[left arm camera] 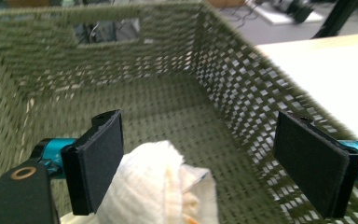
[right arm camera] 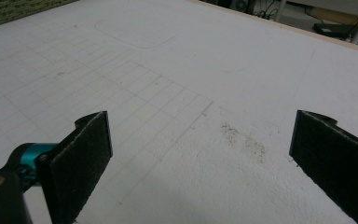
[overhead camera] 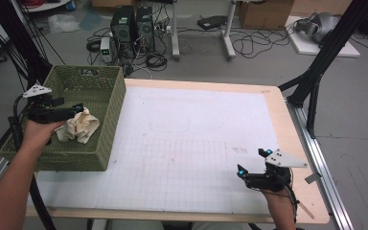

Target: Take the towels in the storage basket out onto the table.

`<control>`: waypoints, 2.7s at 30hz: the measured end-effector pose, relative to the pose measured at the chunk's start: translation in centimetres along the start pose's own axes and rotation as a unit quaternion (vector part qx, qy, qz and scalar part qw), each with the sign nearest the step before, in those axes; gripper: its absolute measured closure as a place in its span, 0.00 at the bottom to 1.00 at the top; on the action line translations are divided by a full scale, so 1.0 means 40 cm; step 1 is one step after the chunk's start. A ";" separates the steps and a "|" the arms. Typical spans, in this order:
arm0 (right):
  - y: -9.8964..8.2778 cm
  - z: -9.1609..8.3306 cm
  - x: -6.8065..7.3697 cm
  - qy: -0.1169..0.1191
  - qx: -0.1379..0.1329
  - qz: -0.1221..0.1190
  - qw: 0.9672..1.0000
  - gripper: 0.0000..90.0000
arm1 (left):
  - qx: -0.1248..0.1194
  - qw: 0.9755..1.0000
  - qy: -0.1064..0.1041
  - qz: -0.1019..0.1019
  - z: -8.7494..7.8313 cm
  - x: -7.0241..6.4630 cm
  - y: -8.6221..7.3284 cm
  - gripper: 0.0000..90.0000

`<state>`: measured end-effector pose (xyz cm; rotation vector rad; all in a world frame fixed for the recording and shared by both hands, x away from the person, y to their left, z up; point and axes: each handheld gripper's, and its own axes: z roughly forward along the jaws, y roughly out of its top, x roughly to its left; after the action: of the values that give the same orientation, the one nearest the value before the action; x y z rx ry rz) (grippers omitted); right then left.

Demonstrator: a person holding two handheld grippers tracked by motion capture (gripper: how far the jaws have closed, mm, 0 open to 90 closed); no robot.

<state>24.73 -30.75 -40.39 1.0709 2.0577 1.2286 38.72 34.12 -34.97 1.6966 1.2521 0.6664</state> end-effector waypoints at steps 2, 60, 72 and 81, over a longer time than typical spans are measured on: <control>0.000 -0.001 -0.001 0.000 0.000 0.001 1.000 0.05 | 0.037 0.999 0.019 -0.008 0.021 0.009 -0.009 0.19; 0.005 -0.003 0.008 -0.002 -0.001 -0.003 1.000 0.05 | -0.034 0.999 0.034 -0.015 -0.122 0.008 0.046 0.81; 0.008 -0.006 0.010 -0.003 -0.004 -0.004 1.000 0.05 | -0.108 0.994 0.011 0.007 -0.188 -0.039 0.089 0.81; 0.009 -0.006 0.010 -0.001 -0.006 -0.003 1.000 0.05 | -0.177 0.984 -0.030 0.011 -0.216 -0.087 0.099 0.81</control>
<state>24.46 -30.43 -39.97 1.0600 2.0470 1.2359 32.21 33.48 -27.23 1.4267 1.0055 0.7942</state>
